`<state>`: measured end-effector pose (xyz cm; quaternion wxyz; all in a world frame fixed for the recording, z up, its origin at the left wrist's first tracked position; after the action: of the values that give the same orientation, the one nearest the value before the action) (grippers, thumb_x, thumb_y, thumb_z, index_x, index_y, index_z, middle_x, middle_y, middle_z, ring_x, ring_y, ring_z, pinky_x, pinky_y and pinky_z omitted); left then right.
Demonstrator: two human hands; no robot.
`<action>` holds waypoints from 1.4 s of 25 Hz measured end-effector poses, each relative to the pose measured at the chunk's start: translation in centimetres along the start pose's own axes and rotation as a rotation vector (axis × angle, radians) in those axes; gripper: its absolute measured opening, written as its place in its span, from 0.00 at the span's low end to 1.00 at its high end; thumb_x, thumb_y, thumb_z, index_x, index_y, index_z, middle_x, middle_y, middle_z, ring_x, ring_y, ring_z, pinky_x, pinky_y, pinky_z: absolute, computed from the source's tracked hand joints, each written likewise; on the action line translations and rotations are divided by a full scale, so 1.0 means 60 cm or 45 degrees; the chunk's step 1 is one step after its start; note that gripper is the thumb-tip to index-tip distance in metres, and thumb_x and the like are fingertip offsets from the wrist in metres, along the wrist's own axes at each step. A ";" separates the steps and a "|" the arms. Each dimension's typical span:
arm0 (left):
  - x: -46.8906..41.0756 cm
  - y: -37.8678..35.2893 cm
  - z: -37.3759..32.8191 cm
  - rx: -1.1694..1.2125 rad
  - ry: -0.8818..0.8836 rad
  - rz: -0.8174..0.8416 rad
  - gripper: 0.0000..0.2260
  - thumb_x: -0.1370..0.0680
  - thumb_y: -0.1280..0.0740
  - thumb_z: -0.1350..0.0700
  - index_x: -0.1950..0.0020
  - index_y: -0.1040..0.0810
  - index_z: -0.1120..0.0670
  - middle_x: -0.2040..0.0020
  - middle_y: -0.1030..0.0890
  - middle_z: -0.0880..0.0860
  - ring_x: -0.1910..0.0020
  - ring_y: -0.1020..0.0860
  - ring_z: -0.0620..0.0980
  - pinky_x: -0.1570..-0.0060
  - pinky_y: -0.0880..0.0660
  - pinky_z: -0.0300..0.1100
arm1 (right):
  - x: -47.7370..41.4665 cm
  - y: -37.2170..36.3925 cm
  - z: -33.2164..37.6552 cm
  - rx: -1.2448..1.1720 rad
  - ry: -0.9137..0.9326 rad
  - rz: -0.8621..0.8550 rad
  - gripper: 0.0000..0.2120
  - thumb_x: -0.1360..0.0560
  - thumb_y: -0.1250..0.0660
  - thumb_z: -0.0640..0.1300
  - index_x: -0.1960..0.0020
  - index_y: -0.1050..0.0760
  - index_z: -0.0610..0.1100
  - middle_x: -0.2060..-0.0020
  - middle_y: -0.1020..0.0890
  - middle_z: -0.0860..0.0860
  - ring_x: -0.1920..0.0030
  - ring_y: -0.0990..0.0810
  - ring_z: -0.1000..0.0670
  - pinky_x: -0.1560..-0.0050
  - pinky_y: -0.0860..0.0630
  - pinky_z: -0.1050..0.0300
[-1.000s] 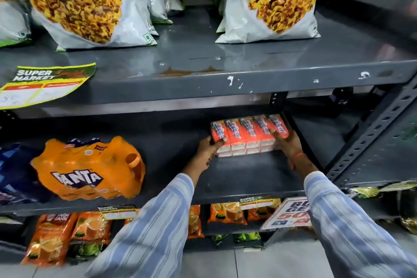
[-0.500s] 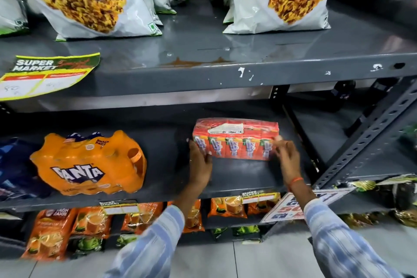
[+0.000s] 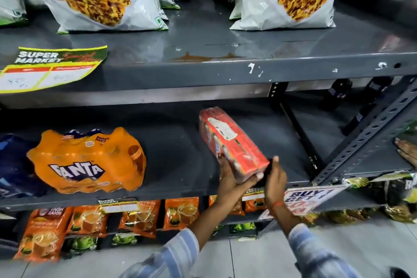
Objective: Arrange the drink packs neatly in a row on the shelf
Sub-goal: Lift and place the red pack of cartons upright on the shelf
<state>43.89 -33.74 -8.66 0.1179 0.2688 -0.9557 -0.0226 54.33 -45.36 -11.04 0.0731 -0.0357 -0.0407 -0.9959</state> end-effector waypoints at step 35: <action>0.132 0.363 0.085 -0.037 -0.011 -1.020 0.16 0.23 0.35 0.58 0.36 0.27 0.62 0.41 0.20 0.60 0.42 0.22 0.55 0.45 0.25 0.46 | 0.071 -0.169 0.013 -0.116 -0.015 0.071 0.18 0.27 0.44 0.62 0.47 0.32 0.50 0.42 0.24 0.44 0.47 0.23 0.48 0.47 0.28 0.51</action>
<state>25.09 -19.35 -9.60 0.0996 0.6185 -0.7752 -0.0815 48.68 -35.91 -10.69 0.0987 -0.0459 0.0052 -0.9940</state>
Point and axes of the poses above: each hand's wrist, its own x-axis away from the middle knuckle, its own y-axis out of the back of the hand, z = x × y, the point moved 9 cm from there along -x, towards the middle knuckle
